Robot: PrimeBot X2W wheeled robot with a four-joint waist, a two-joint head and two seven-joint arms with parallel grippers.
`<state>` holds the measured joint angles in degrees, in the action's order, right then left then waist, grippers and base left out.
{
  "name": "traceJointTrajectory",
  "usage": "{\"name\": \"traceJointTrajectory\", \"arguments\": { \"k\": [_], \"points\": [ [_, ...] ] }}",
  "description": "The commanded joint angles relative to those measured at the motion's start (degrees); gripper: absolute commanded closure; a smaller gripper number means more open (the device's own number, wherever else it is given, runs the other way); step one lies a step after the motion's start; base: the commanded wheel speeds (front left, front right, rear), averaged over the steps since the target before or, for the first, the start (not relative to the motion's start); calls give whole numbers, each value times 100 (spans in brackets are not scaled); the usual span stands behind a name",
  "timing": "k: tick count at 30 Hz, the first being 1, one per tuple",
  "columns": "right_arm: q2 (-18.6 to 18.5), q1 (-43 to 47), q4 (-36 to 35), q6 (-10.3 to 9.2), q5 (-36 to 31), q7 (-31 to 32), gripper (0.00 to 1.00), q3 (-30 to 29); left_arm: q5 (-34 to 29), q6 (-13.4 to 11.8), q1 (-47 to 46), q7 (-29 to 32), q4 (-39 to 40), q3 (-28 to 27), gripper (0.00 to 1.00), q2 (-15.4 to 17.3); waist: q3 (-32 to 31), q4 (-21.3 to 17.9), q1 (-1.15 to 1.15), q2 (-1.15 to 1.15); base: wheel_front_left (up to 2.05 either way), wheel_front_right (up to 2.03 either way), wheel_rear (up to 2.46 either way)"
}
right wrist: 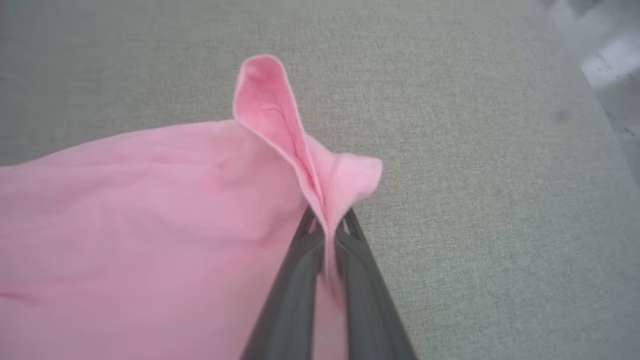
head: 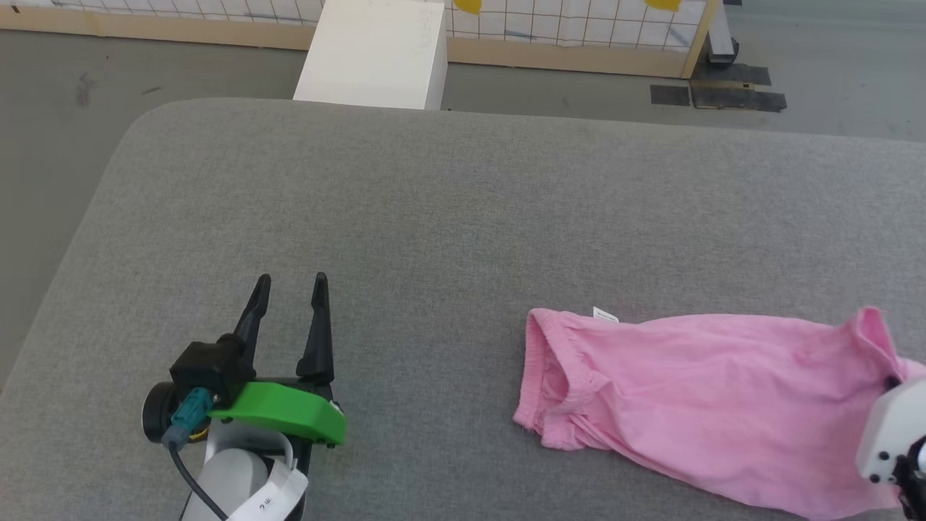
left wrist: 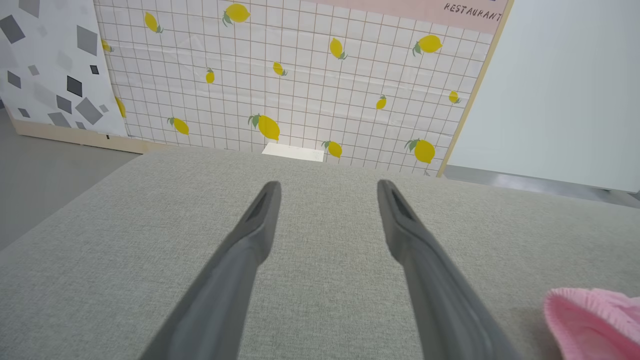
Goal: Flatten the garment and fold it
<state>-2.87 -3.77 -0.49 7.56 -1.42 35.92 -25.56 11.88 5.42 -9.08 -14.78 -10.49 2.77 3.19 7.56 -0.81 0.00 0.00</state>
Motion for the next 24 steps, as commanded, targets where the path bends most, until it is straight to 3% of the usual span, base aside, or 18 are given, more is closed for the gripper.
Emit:
{"name": "traceJointTrajectory", "arguments": {
  "k": [1,7,12,16,24],
  "points": [
    [-1,88,-211,-8,21,62,100,190,-55,24,79,-21,-12,-1,0,-25,-10,0,0,0,0,0,0],
    [-16,310,-1247,-8,199,443,100,1447,-53,46,66,-22,-59,10,0,-28,-44,8,0,0,0,0,0],
    [-307,183,-1700,-8,330,747,100,2801,-51,65,27,-22,-98,35,0,-30,-44,41,0,0,0,0,0],
    [-549,-183,-1494,-8,498,855,100,3791,-15,80,-35,-22,-128,78,0,-30,-9,111,0,0,0,0,0],
    [-646,-958,-419,-8,767,806,100,5047,68,77,-92,-22,-150,192,0,-31,89,307,0,0,0,0,0]
  ]
}}
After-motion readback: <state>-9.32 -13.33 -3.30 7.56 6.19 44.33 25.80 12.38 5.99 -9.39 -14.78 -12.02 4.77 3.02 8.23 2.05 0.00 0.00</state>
